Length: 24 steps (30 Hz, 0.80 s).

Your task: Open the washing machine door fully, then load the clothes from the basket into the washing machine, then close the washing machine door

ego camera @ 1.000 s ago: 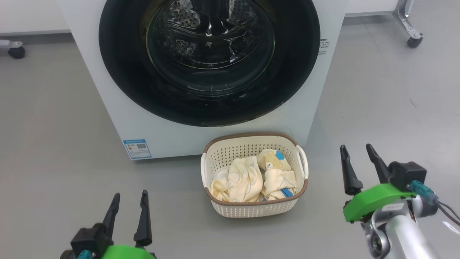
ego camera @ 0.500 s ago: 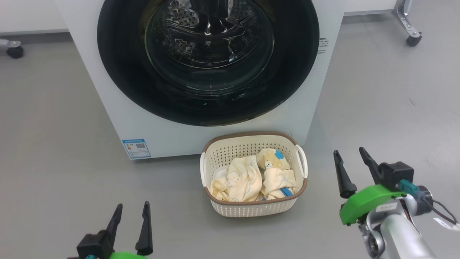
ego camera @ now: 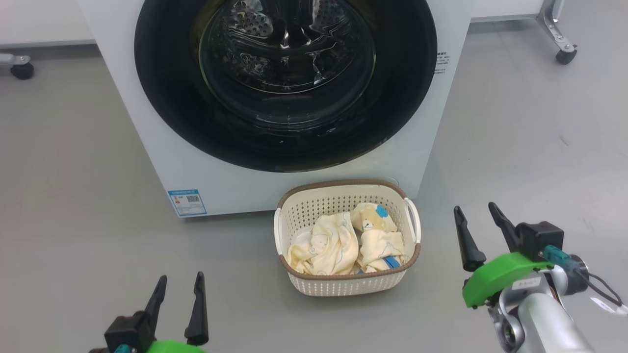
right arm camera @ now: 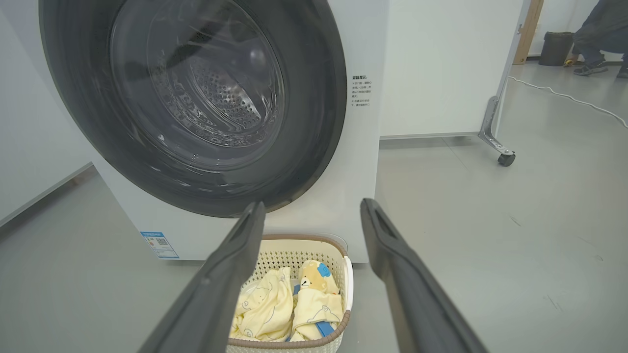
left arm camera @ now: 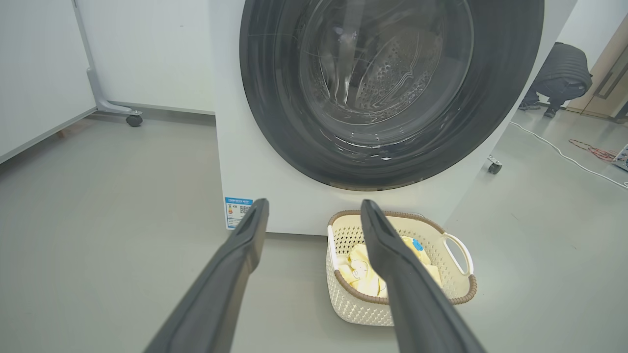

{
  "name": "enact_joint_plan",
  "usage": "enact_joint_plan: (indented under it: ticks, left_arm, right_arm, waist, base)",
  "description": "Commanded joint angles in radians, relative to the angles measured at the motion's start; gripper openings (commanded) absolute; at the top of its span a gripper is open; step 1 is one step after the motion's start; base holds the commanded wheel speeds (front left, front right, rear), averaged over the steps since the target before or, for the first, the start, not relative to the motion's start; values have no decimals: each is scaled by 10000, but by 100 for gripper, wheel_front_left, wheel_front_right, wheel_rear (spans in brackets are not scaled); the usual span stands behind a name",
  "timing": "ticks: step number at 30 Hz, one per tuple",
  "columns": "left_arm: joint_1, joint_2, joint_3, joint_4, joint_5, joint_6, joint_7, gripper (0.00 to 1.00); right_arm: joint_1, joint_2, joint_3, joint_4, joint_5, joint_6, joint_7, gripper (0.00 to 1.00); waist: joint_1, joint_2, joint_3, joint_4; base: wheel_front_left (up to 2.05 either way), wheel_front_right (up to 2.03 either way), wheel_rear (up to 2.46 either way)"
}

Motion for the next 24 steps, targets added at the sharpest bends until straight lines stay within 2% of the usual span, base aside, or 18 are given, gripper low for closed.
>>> enact_joint_plan:
  ticks: [1,24]
  left_arm:
    - [-475,133,338,-267,-44,49,-141,100]
    - [-426,133,162,-32,-164,-101,-141,100]
  right_arm:
    - [-593,-170,232,-236,43,-29,-137,100]
    - [-632,-169,237,-119,102,-29,-138,100]
  waist:
    - [0,0,-5,-2]
    - [0,0,-56,16]
  base:
    - [0,0,0]
    - [3,3,-7]
